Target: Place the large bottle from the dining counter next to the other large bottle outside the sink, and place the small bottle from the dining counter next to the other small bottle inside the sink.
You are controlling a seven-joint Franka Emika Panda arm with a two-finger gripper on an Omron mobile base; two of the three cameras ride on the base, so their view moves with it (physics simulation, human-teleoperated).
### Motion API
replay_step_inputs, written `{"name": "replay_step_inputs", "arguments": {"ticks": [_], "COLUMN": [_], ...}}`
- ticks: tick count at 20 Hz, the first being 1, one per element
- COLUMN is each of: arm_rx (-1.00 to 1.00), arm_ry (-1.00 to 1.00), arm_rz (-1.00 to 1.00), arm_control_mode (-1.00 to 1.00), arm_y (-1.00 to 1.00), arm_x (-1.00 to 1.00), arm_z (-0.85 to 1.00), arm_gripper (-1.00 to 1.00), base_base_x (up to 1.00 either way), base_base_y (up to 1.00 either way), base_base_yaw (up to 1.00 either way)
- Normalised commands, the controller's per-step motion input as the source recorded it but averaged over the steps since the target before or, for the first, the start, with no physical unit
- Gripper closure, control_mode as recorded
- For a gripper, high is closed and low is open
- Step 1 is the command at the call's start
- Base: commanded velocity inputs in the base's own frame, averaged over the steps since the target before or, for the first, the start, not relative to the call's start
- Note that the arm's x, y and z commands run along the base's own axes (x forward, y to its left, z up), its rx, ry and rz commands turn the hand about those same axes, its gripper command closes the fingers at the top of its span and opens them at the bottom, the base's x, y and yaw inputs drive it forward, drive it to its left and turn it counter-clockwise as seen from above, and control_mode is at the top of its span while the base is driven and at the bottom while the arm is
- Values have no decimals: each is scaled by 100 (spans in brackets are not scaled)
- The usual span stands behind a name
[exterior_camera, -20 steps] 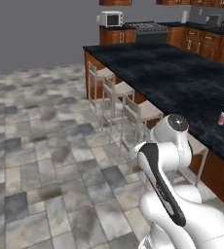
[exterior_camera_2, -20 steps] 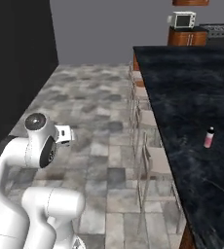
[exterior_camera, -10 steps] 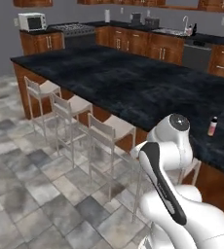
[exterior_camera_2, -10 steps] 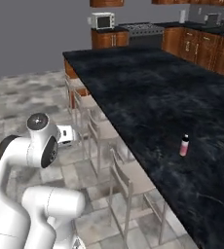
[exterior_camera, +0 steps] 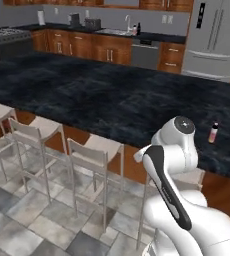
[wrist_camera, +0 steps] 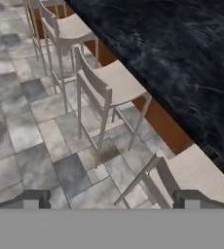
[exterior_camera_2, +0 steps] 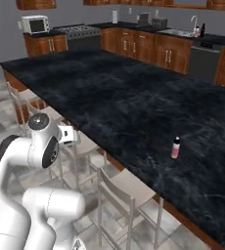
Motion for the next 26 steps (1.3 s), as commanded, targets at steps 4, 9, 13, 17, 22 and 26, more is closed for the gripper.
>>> {"name": "replay_step_inputs", "arguments": {"ticks": [4, 9, 13, 17, 22, 26], "arm_rx": [0, 0, 0, 0, 0, 0], "arm_ry": [0, 0, 0, 0, 0, 0], "arm_rz": [0, 0, 0, 0, 0, 0], "arm_control_mode": [100, 100, 100, 100, 100, 100], "arm_y": [0, 0, 0, 0, 0, 0], "arm_x": [0, 0, 0, 0, 0, 0], "arm_z": [0, 0, 0, 0, 0, 0], "arm_gripper": [-100, -100, -100, -100, -100, -100], "base_base_x": [5, 1, 0, 0, 0, 0], "base_base_y": [53, 40, 41, 42, 42, 31], "base_base_yaw": [-47, -41, -41, -42, -40, -37]}}
